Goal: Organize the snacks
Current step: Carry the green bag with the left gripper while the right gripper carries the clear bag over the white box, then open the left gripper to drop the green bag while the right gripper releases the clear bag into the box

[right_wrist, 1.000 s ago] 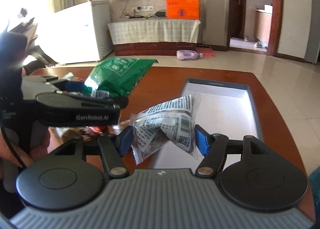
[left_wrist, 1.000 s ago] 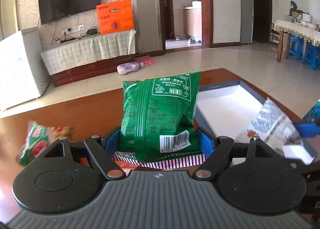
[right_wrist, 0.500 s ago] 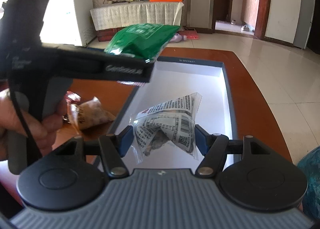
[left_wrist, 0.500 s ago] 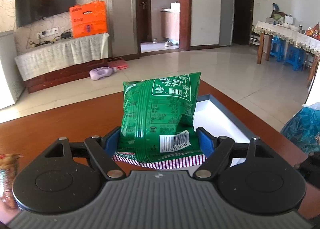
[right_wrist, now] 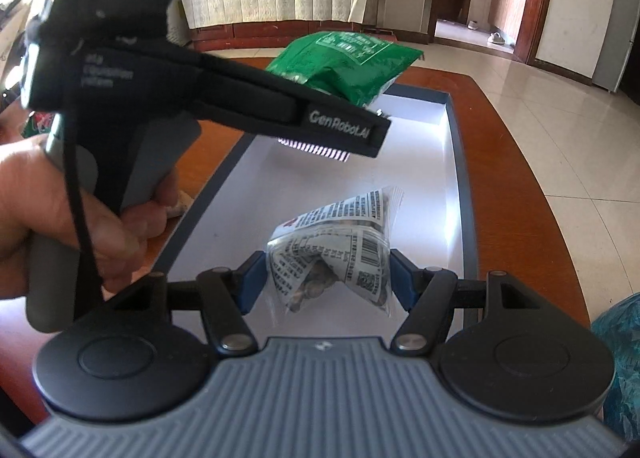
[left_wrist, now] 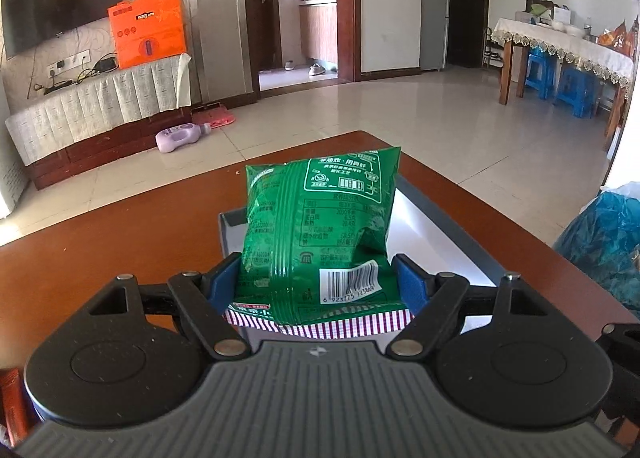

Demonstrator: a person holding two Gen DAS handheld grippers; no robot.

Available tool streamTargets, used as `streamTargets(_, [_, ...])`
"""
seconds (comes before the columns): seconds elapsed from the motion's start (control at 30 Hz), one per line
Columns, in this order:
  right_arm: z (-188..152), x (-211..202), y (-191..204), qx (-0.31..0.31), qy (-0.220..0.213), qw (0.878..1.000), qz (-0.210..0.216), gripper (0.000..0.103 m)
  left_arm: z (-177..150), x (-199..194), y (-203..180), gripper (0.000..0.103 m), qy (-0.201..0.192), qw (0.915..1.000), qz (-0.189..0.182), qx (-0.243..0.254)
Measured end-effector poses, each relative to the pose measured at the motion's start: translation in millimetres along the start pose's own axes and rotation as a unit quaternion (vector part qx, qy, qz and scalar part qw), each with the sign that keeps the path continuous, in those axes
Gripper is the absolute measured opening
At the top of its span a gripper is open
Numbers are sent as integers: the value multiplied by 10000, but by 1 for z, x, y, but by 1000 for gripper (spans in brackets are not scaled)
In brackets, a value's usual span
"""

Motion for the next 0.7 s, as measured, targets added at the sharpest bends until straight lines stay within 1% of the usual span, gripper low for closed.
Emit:
streamTargets(0.2, [5, 6, 1, 53, 52, 10000, -60, 67, 4, 9, -4, 83, -57, 9998, -133, 111])
streamTargets(0.33, [2, 4, 5, 80, 52, 9999, -91, 67, 4, 12, -3, 83, 30, 9996, -255, 96])
streamTargets(0.53, [1, 3, 6, 86, 51, 9998, -163, 67, 0, 21, 1, 84, 171, 9994, -289, 110])
streamTargets(0.7, [1, 2, 10, -82, 29, 9988, -479, 74, -2, 22, 3, 92, 146, 9994, -270, 137])
Point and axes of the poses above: each gripper's, at about its wrist camera, not at the fingertips, and x roughly the way its jaws point, y to its left, z to its top, the point moved 6 cm from there along x, roughly the way its jaws point, and after that the axes turned 6 degrees about z, right-handed, at the moved point
